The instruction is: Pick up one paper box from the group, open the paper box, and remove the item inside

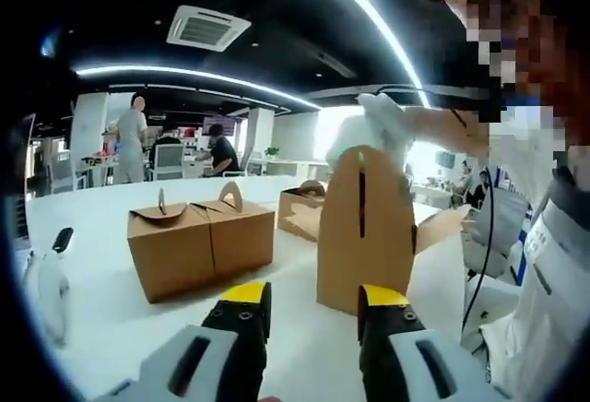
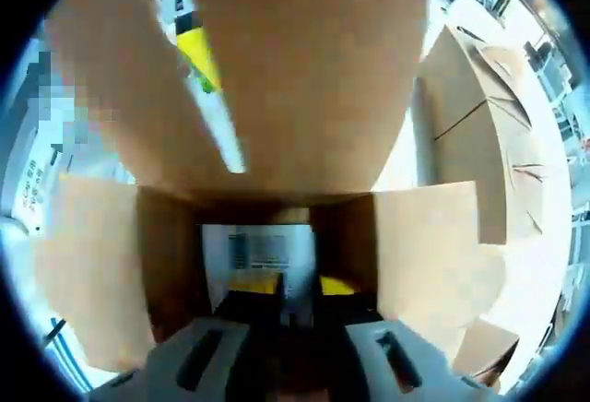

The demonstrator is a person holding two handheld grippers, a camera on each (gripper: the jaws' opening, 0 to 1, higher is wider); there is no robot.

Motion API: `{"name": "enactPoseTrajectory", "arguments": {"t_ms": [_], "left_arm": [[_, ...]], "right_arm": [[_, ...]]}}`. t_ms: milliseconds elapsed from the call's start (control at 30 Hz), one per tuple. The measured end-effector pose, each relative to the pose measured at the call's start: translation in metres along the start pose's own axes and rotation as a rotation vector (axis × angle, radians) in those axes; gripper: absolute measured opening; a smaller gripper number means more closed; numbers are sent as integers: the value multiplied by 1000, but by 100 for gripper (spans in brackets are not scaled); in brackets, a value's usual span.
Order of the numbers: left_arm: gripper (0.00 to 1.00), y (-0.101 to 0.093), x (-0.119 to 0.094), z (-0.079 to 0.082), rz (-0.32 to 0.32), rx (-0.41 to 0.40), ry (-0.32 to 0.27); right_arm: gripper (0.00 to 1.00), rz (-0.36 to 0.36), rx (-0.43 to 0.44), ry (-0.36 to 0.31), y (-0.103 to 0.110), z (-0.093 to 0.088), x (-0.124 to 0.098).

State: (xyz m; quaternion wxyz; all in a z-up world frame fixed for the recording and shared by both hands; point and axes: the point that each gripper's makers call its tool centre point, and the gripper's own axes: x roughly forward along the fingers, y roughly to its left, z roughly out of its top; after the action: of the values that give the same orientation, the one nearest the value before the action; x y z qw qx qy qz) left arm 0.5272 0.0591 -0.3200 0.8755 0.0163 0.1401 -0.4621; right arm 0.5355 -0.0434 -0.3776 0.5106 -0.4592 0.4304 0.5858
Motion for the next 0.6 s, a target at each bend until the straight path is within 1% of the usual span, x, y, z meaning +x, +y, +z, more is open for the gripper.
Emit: {"name": "enactPoseTrajectory", "arguments": {"t_ms": [67, 100, 233, 300, 400, 500, 600], "left_arm": [[41, -7, 2, -10, -33, 19, 45], [44, -9, 3, -13, -42, 26, 56], [58, -25, 16, -23, -104, 48, 97], [62, -32, 23, -27, -123, 58, 112], [65, -36, 33, -29, -127, 67, 114], [69, -39, 48, -30, -121, 83, 108], [75, -44, 63, -37, -126, 101, 118]], "right_arm": [[41, 4, -12, -3, 3, 0, 1], [43, 11, -28, -3, 4, 0, 0], [45, 15, -31, -8, 6, 0, 0], [45, 21, -43, -8, 8, 0, 0], [46, 41, -59, -4, 11, 0, 1], [47, 52, -60, 7, 12, 0, 4], [47, 63, -66, 19, 13, -1, 5]]}}
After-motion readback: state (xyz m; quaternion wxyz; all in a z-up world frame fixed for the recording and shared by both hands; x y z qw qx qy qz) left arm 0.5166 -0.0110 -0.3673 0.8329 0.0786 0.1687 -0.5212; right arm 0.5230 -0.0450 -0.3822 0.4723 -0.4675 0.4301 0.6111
